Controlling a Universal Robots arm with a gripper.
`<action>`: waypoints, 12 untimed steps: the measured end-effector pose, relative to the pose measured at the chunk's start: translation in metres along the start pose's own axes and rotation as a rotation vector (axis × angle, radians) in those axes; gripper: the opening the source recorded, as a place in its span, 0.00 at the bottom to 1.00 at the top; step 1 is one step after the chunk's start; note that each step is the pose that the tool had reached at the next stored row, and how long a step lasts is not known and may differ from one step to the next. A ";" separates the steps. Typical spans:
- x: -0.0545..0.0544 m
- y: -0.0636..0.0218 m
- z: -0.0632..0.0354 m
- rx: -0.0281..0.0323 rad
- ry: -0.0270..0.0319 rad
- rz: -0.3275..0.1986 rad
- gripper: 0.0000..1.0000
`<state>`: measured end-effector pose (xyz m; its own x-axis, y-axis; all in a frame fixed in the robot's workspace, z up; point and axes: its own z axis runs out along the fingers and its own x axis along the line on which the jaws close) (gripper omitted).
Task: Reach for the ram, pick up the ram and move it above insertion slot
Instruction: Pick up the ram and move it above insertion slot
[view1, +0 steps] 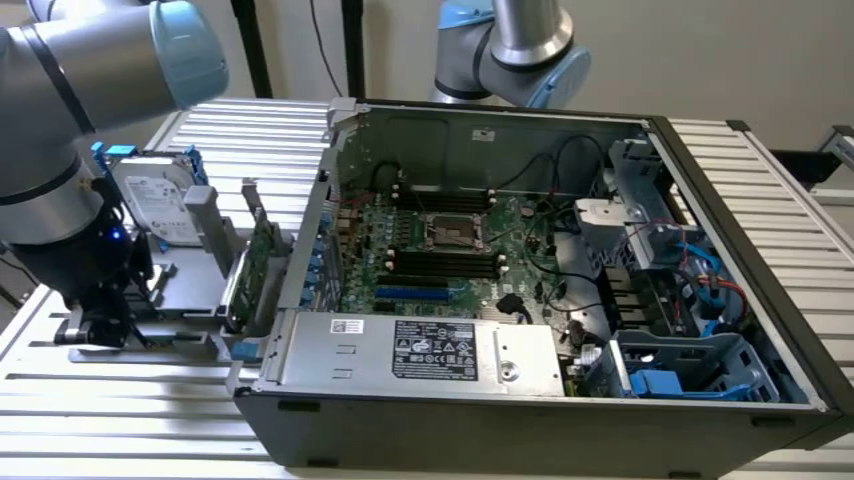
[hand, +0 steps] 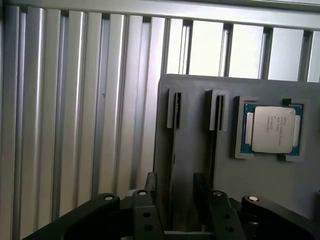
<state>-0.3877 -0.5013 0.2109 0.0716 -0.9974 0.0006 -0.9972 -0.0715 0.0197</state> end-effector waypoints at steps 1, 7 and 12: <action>0.000 -0.0001 0.0018 0.0000 0.0000 0.000 0.42; 0.000 -0.0005 0.0126 0.0000 0.0000 0.000 0.42; 0.000 -0.0011 0.0141 0.0001 -0.0001 0.000 0.42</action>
<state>-0.3869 -0.5013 0.1967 0.0716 -0.9974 0.0005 -0.9972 -0.0716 0.0196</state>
